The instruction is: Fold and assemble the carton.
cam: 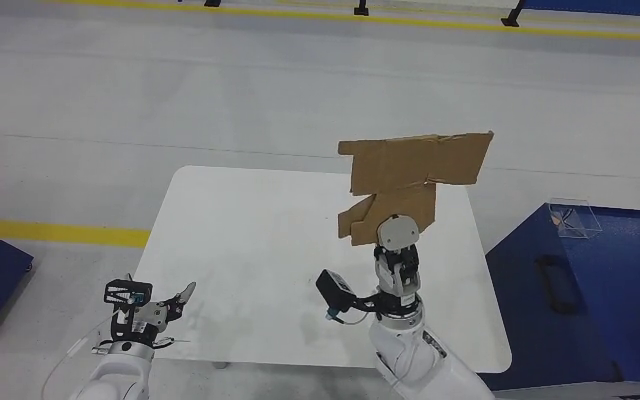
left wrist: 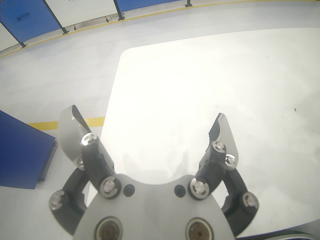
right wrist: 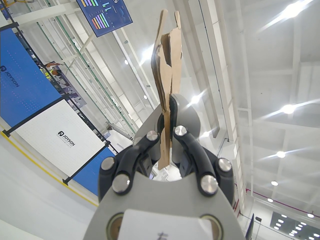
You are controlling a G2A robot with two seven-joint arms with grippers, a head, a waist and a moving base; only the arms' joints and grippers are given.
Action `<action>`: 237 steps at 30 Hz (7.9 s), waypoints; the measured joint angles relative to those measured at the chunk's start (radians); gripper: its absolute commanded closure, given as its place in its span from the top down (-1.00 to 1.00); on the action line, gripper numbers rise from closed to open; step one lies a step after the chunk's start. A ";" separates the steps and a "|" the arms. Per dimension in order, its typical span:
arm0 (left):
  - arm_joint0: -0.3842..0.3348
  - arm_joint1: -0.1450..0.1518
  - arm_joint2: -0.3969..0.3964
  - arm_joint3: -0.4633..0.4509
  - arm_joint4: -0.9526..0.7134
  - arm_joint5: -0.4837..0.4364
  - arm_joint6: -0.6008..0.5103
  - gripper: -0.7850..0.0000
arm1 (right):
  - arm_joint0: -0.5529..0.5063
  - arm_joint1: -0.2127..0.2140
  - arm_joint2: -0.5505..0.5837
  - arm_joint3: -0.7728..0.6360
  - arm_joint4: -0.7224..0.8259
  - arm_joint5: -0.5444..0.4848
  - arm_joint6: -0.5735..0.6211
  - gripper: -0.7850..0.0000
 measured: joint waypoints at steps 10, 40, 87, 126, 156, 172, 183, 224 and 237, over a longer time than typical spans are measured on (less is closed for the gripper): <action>0.000 0.000 0.000 0.000 0.000 0.000 0.000 1.00 | 0.099 -0.026 0.250 0.087 -0.644 -0.203 0.336 -1.00; 0.000 0.000 0.000 0.000 0.000 0.000 0.000 1.00 | 0.218 0.041 0.676 0.184 -2.035 -1.162 0.940 -1.00; 0.000 0.000 0.000 0.000 0.000 0.000 0.000 1.00 | -0.060 0.194 0.753 -0.610 -5.276 -1.581 -0.918 -1.00; 0.000 0.000 0.000 0.000 0.000 0.000 0.000 1.00 | -0.066 0.346 0.772 -0.488 -3.342 -1.834 -0.121 -1.00; 0.000 0.000 0.000 0.000 0.000 0.000 0.000 1.00 | 0.203 0.344 0.251 -0.004 -2.091 -1.468 0.634 -1.00; 0.000 0.000 0.000 0.000 0.000 0.000 0.000 1.00 | 0.114 0.256 0.073 0.030 -1.099 -0.822 0.805 -1.00; 0.000 0.000 0.000 0.000 0.000 0.000 0.000 1.00 | 0.072 0.189 -0.073 -0.008 -0.564 -0.320 0.558 -1.00; 0.000 0.000 0.000 0.000 0.000 0.000 0.000 1.00 | 0.107 0.153 0.365 0.323 -2.134 -1.438 0.663 -1.00; 0.002 0.001 0.002 -0.010 -0.058 -0.059 -0.064 1.00 | 0.114 0.147 0.342 0.345 -2.145 -1.434 0.654 -1.00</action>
